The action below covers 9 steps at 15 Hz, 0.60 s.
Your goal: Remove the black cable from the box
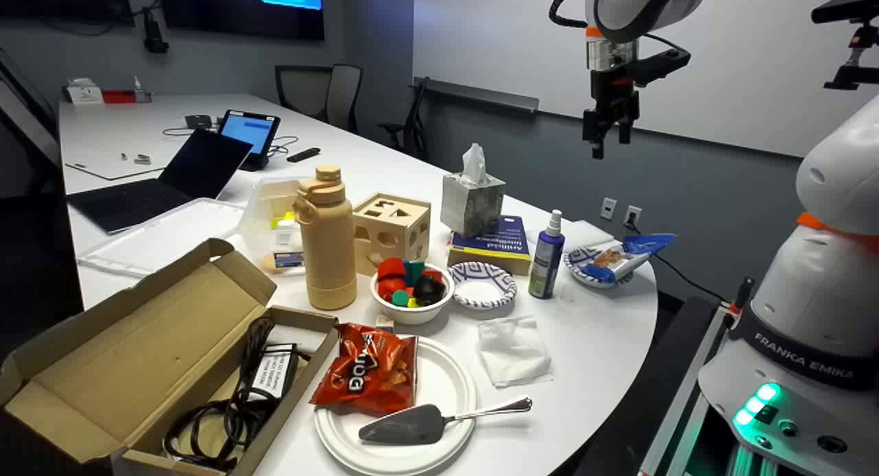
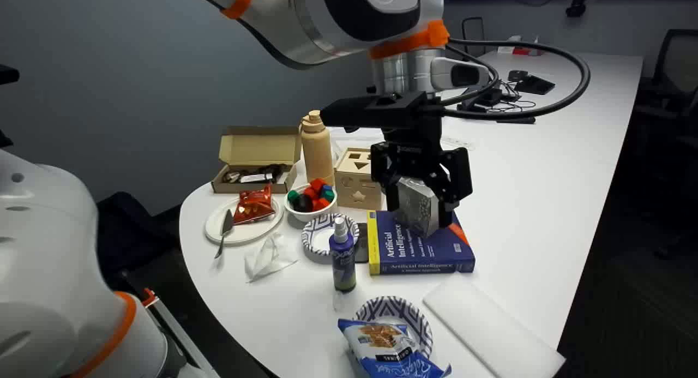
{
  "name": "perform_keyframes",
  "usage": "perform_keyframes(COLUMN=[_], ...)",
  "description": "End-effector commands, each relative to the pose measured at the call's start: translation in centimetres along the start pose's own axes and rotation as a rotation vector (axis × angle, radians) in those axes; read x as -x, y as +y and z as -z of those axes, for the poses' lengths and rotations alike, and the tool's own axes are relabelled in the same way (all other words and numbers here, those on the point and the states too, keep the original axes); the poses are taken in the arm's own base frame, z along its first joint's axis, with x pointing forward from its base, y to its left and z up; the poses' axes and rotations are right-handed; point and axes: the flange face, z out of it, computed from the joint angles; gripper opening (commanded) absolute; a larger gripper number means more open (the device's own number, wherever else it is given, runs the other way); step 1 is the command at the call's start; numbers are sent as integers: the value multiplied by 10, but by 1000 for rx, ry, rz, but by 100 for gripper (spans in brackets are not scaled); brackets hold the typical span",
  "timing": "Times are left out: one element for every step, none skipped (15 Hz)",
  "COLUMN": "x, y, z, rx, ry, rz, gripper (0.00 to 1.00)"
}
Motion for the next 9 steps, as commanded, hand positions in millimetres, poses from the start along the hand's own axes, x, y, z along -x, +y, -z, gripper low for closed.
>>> perform_keyframes(x=[0, 0, 0, -7, -12, -17, -19, -17, -16], y=[0, 0, 0, -10, -21, -45, -72, -105, -130], z=[0, 0, 0, 0, 2, 4, 6, 11, 13], rx=[0, 0, 0, 6, 4, 10, 15, 16, 16], ry=[-1, -1, -1, -12, -17, -31, -37, -41, -49], rz=[0, 0, 0, 1, -1, -1, 11, 22, 29], gripper=[100, 100, 100, 100, 100, 100, 100, 100, 100])
